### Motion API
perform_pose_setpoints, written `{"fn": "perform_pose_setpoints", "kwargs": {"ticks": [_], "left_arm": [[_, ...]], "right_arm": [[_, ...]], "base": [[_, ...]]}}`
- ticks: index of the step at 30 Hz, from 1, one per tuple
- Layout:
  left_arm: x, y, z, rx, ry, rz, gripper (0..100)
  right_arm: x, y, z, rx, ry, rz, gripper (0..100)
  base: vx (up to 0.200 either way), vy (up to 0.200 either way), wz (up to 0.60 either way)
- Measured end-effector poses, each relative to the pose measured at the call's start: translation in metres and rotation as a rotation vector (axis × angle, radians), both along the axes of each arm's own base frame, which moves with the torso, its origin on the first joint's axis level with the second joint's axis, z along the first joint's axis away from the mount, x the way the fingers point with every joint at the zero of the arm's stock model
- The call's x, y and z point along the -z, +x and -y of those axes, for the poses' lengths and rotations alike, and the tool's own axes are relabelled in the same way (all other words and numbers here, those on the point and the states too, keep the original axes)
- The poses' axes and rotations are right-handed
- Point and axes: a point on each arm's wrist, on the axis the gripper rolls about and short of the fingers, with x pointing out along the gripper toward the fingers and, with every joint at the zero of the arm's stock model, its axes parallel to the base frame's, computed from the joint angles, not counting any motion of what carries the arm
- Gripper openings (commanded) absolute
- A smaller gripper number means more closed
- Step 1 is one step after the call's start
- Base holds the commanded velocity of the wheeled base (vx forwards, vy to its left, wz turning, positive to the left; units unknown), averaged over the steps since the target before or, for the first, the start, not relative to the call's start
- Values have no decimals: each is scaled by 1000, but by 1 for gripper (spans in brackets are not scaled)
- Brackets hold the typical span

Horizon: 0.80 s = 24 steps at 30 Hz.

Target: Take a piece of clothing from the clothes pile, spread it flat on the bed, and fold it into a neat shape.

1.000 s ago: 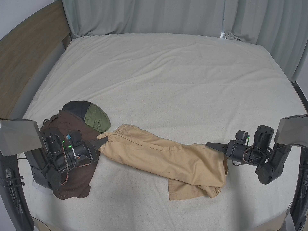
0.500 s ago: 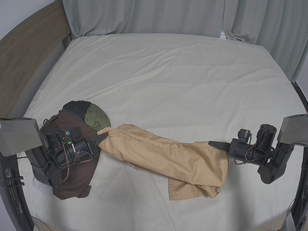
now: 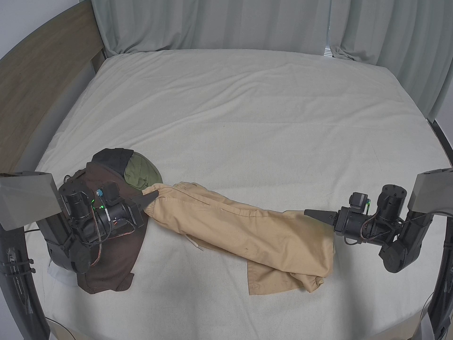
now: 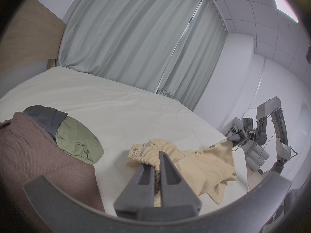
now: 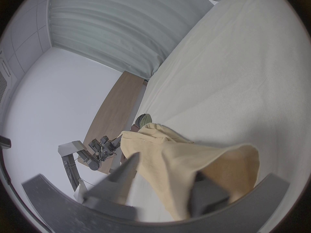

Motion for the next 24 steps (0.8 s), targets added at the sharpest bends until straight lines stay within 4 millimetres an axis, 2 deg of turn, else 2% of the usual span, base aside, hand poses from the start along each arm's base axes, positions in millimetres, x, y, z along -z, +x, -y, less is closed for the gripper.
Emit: {"fn": "perform_pose_setpoints", "kwargs": {"ticks": [11,12,24], "left_arm": [[0,0,0,0,0,1,0],[0,0,0,0,0,1,0],[-1,1,0,2,-2,6,0]], "right_arm": [[7,2,-2,-8,-27,17,100],[7,2,-2,-9,-28,17,0],[10,2,-1,-10,-39,22,0]], "base": [[0,0,0],[0,0,0],[0,0,0]]}}
